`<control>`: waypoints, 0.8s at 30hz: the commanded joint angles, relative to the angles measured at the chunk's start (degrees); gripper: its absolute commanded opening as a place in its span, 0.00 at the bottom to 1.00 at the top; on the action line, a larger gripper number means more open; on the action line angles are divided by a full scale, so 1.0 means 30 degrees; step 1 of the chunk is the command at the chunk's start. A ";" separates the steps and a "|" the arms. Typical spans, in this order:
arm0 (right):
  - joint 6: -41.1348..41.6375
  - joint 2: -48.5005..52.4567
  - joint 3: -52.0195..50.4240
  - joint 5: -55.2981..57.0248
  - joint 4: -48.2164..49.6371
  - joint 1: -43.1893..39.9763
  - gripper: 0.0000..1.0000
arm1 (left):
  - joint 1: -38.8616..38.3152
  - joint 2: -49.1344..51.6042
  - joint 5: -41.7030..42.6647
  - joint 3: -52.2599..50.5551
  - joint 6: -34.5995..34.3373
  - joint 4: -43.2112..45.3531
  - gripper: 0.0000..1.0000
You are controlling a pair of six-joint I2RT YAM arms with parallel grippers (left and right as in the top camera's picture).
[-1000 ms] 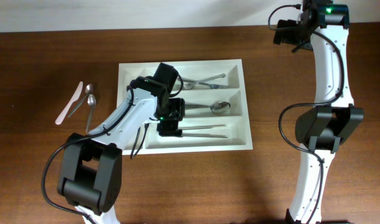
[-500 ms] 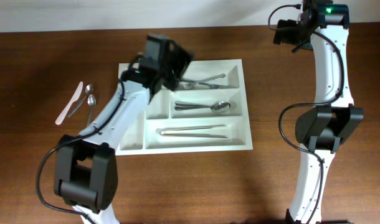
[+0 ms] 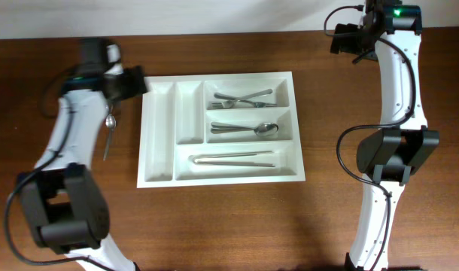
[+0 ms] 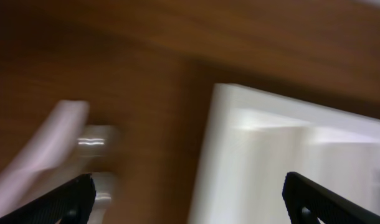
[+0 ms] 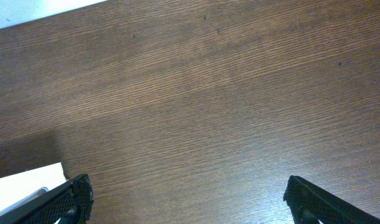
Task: Pack container
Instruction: 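Move the left gripper back left over the pink plastic knife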
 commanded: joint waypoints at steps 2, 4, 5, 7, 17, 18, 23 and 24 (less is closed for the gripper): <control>0.0226 0.0000 -0.0051 0.0299 -0.0015 0.0102 0.99 | 0.1960 -0.0328 -0.0576 0.0175 0.6193 -0.0219 0.98; 0.0226 0.0000 -0.0051 0.0299 -0.0015 0.0102 0.99 | 0.2652 -0.0328 -0.0838 0.0175 0.7104 -0.0219 0.99; 0.0226 0.0000 -0.0051 0.0299 -0.0015 0.0102 0.99 | 0.3009 -0.0321 -0.0940 0.0168 0.7614 -0.0299 1.00; 0.0226 0.0000 -0.0051 0.0299 -0.0015 0.0102 0.99 | 0.3577 -0.0291 -0.1137 0.0153 0.8597 -0.0546 1.00; 0.0226 0.0000 -0.0051 0.0299 -0.0015 0.0102 0.99 | 0.5064 -0.0095 -0.1647 -0.0350 1.1621 -0.2521 1.00; 0.0226 0.0000 -0.0051 0.0299 -0.0015 0.0102 0.99 | 0.5107 -0.0029 -0.2069 -0.0350 1.1613 -0.2645 1.00; 0.0226 0.0000 -0.0051 0.0299 -0.0015 0.0102 0.99 | 0.5472 0.0648 -0.3774 -0.0350 1.2021 -0.3118 1.00; 0.0226 0.0000 -0.0051 0.0299 -0.0015 0.0102 0.99 | 0.5610 0.0925 -0.3745 -0.0350 1.2335 -0.3191 1.00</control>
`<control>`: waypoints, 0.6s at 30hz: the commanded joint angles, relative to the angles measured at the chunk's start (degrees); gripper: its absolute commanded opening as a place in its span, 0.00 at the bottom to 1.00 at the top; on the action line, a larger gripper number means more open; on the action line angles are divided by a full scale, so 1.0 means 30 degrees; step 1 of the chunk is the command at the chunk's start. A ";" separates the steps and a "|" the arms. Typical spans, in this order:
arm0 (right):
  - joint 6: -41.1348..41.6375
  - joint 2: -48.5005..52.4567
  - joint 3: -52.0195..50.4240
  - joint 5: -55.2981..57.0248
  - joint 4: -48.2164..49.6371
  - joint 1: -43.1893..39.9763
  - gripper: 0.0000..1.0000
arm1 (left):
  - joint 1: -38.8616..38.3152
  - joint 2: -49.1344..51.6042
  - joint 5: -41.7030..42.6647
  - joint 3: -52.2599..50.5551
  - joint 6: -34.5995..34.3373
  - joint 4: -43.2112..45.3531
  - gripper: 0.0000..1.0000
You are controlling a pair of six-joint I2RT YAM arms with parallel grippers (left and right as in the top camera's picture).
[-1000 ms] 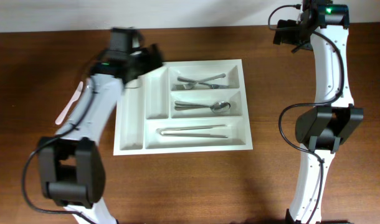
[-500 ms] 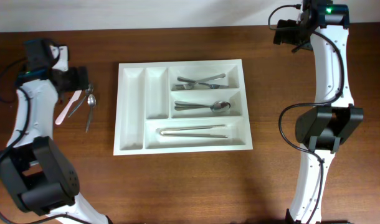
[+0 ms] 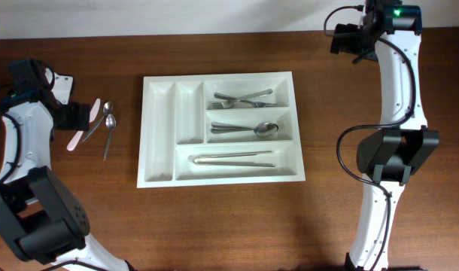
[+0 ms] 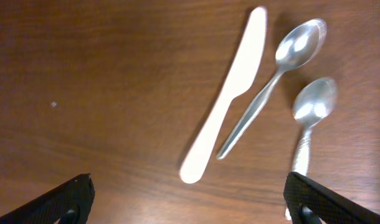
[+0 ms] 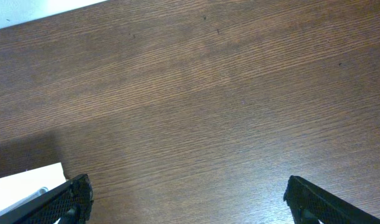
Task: Pack container
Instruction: 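Move the left gripper back left over the pink plastic knife, then lower and align the left gripper over the pink knife's handle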
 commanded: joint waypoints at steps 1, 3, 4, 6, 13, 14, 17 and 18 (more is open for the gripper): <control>0.0219 0.0000 -0.0051 0.0299 -0.0015 0.0102 0.99 | 0.0546 0.1049 -0.0962 -0.0197 0.1275 -0.0219 1.00; 0.0219 0.0000 -0.0051 0.0299 -0.0015 0.0102 0.99 | 0.0787 0.1719 -0.0925 -0.0197 0.1392 -0.0299 1.00; 0.0219 0.0000 -0.0051 0.0299 -0.0015 0.0102 0.99 | 0.0882 0.1989 -0.0918 -0.0197 0.1399 -0.0350 1.00; 0.0219 0.0000 -0.0051 0.0299 -0.0015 0.0102 0.99 | 0.1020 0.2528 -0.0911 -0.0197 0.1683 -0.0568 0.99; 0.0219 0.0000 -0.0051 0.0299 -0.0015 0.0102 0.99 | 0.1078 0.3031 -0.0903 -0.0197 0.1880 -0.0546 0.99; 0.0219 0.0000 -0.0051 0.0299 -0.0015 0.0102 0.99 | 0.1078 0.3031 -0.0896 -0.0197 0.1938 -0.0546 0.99; 0.0219 0.0000 -0.0051 0.0299 -0.0015 0.0102 0.99 | 0.1078 0.3249 -0.0831 -0.0197 0.2302 -0.0481 0.99; 0.0219 0.0000 -0.0051 0.0299 -0.0015 0.0102 0.99 | 0.1078 0.3388 -0.0816 -0.0197 0.2302 -0.0466 0.99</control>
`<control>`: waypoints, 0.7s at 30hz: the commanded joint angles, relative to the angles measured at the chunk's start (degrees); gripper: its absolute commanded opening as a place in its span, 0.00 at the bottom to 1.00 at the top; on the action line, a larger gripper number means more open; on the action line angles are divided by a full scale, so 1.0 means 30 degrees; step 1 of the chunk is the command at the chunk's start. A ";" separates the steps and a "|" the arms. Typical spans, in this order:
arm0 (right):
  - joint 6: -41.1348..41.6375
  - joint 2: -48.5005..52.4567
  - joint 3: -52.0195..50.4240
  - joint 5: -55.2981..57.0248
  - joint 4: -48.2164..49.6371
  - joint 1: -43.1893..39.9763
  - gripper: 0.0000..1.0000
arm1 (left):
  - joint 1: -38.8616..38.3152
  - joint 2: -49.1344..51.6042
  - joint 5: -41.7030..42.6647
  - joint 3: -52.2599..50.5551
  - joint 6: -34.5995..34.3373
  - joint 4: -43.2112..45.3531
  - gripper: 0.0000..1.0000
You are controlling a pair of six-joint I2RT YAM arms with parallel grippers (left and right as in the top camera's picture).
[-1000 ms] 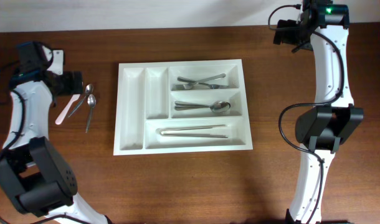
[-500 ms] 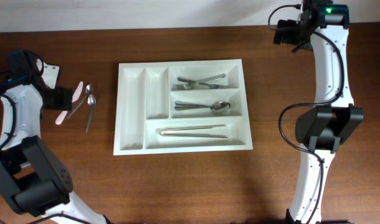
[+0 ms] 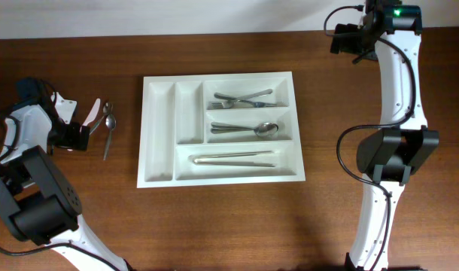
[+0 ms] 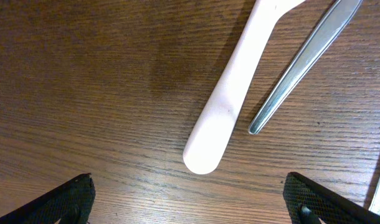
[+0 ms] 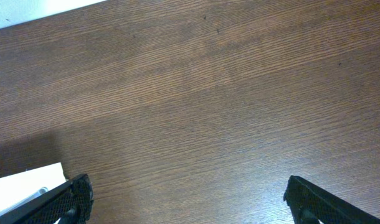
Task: Pack container
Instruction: 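Lower and align the left gripper over the pink knife's handle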
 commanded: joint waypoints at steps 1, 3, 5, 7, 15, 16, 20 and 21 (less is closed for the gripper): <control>0.0226 0.0000 -0.0051 0.0299 -0.0015 0.0102 0.99 | 0.0051 0.0568 0.0066 -0.0044 0.0605 0.0131 0.99; 0.0226 0.0000 -0.0051 0.0299 -0.0015 0.0102 0.99 | 0.0066 0.0984 0.0080 -0.0044 0.0670 0.0182 0.99; 0.0226 0.0000 -0.0051 0.0299 -0.0015 0.0102 0.99 | 0.0066 0.1362 0.0080 -0.0044 0.0787 0.0255 0.98; 0.0226 0.0000 -0.0051 0.0299 -0.0015 0.0102 0.99 | 0.0066 0.1668 0.0066 -0.0044 0.0896 0.0452 0.98; 0.0226 0.0000 -0.0051 0.0299 -0.0007 0.0102 0.99 | 0.0066 0.2149 0.0080 -0.0022 0.1370 0.0423 1.00; 0.0226 0.0000 -0.0051 0.0299 -0.0007 0.0102 0.99 | 0.0066 0.2149 0.0117 0.0015 0.1370 0.0000 1.00; 0.0226 0.0000 -0.0051 0.0299 -0.0015 0.0102 0.99 | 0.0066 0.2149 0.1326 0.0015 0.1362 -0.1785 1.00; 0.0226 0.0000 -0.0051 0.0299 -0.0015 0.0102 0.99 | 0.0066 0.2149 0.1617 0.0015 0.1348 -0.2215 0.99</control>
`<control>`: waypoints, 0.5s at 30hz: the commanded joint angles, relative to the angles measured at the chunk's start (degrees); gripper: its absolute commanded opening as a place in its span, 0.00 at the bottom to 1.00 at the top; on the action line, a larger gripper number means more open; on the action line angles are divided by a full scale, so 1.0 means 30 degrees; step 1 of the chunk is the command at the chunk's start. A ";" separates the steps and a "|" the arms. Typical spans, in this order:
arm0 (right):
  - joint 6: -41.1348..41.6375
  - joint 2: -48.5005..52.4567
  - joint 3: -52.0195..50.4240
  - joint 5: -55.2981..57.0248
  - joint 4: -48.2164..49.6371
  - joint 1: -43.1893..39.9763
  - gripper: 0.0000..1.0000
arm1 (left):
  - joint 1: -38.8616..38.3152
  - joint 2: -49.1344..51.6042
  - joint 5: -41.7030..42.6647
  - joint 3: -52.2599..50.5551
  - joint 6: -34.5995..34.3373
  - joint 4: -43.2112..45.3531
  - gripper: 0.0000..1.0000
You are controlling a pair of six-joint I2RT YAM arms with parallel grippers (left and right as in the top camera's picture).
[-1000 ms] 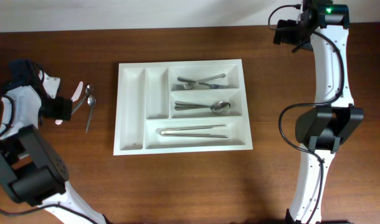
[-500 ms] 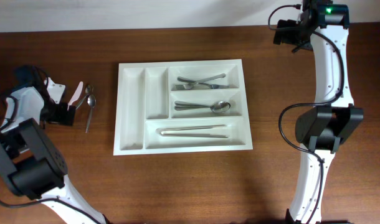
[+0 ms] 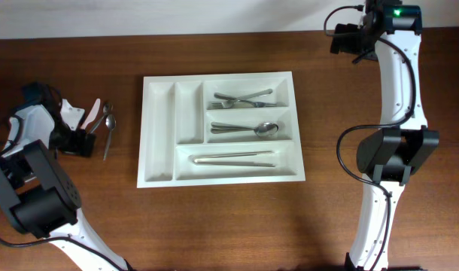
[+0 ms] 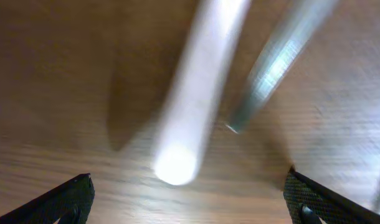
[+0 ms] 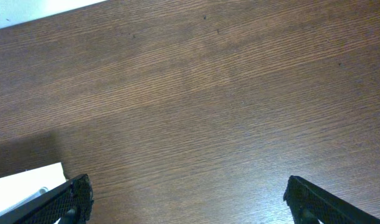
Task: Pack container
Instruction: 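Lower and align the left gripper over the pink knife's handle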
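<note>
The white cutlery tray (image 3: 159, 128) lies mid-table, holding forks (image 3: 244, 98), a spoon (image 3: 248, 129) and a long utensil (image 3: 233, 159). Left of the tray lie a white plastic knife (image 3: 94, 111) and two metal spoons (image 3: 107, 129). My left gripper (image 3: 80, 140) is low over the knife's handle end, open. In the blurred left wrist view the knife handle (image 4: 190, 106) and a spoon handle (image 4: 277, 68) fill the frame just ahead of the wide-open left gripper (image 4: 190, 208). My right gripper (image 3: 348, 39) hangs open over bare wood at the far right.
The tray's two long left compartments (image 3: 188, 113) hold nothing. A corner of the tray (image 5: 28, 180) shows in the right wrist view, with the right gripper (image 5: 190, 202) over dark wood. The table's back edge runs close behind the right arm.
The left gripper has come closer to the knife's handle end, which now looks larger and blurred in the wrist view. The jaws stay open. The right arm has not moved.
The left gripper was first by the tray's upper left corner. Then it stood further left, high over the knife and two spoons. Then it was close above the knife's handle end, and now nearer still, open throughout. The right arm stayed put.
</note>
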 commanded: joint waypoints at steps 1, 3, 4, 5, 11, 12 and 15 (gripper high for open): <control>0.0233 0.0000 -0.0051 0.0299 -0.0015 0.0102 0.99 | 0.0066 0.0947 0.1282 -0.0182 0.0291 -0.1093 0.97; 0.0233 0.0000 -0.0051 0.0299 -0.0015 0.0102 0.99 | 0.0066 0.0947 0.1268 -0.0182 -0.0219 -0.1472 0.95; 0.0233 0.0000 -0.0051 0.0299 -0.0015 0.0102 0.99 | 0.0066 0.0947 0.1268 -0.0182 -0.0495 -0.1523 0.95; 0.0233 0.0000 -0.0051 0.0299 -0.0015 0.0102 0.99 | 0.0066 0.0947 0.1268 -0.0182 -0.0816 -0.1508 0.95; 0.0233 0.0000 -0.0051 0.0299 -0.0015 0.0102 0.99 | 0.0211 0.0947 0.1188 -0.0146 -0.1508 -0.0874 0.95; 0.0233 0.0000 -0.0051 0.0299 -0.0015 0.0102 0.99 | 0.0291 0.0947 0.1115 -0.0131 -0.1581 -0.0605 0.95; 0.0233 0.0000 -0.0051 0.0299 -0.0015 0.0102 0.99 | 0.0546 0.0947 0.1129 0.0073 -0.1581 0.0219 0.96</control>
